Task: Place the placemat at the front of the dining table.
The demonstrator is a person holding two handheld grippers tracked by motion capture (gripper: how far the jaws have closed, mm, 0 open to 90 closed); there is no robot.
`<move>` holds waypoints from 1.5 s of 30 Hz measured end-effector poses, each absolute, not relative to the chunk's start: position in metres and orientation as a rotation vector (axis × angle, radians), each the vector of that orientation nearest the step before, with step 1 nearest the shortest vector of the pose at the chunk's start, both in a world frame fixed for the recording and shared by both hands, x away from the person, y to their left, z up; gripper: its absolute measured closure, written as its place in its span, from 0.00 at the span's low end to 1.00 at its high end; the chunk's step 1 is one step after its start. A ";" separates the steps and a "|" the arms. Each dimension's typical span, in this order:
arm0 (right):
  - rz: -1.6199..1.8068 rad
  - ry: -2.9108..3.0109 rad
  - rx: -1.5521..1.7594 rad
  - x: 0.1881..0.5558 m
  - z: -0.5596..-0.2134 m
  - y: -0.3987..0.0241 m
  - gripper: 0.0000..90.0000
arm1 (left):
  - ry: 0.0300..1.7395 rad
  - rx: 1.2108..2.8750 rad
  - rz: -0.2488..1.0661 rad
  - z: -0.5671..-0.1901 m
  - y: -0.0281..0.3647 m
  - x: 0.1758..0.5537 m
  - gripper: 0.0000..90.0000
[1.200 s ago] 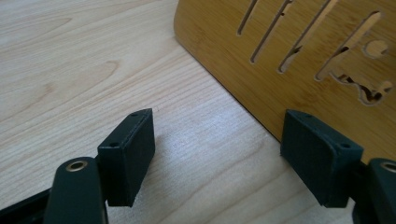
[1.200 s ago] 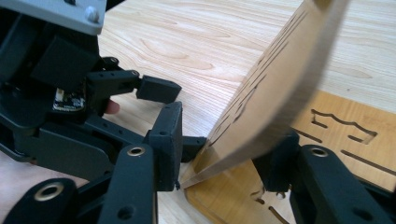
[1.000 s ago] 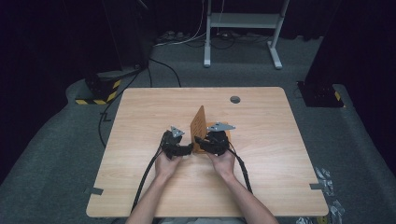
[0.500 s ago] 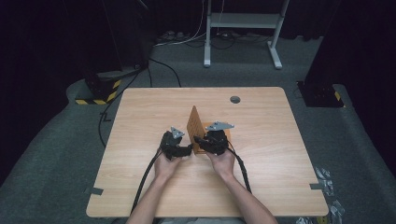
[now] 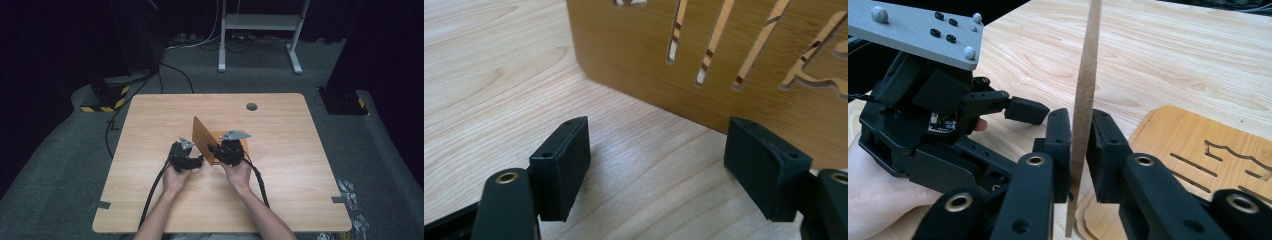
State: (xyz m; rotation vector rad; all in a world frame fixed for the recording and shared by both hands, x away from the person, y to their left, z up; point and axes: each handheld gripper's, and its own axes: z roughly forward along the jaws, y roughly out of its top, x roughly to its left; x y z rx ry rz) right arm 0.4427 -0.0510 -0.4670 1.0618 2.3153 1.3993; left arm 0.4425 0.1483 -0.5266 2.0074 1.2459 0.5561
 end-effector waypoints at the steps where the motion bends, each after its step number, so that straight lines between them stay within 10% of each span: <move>1: 1.409 2.314 1.049 0.442 -0.467 -0.051 0.94 | 1.245 2.007 0.560 -0.526 0.150 0.442 0.30; 45: 1.447 2.282 1.008 0.442 -0.445 -0.084 0.96 | 1.269 1.990 0.562 -0.527 0.153 0.441 0.30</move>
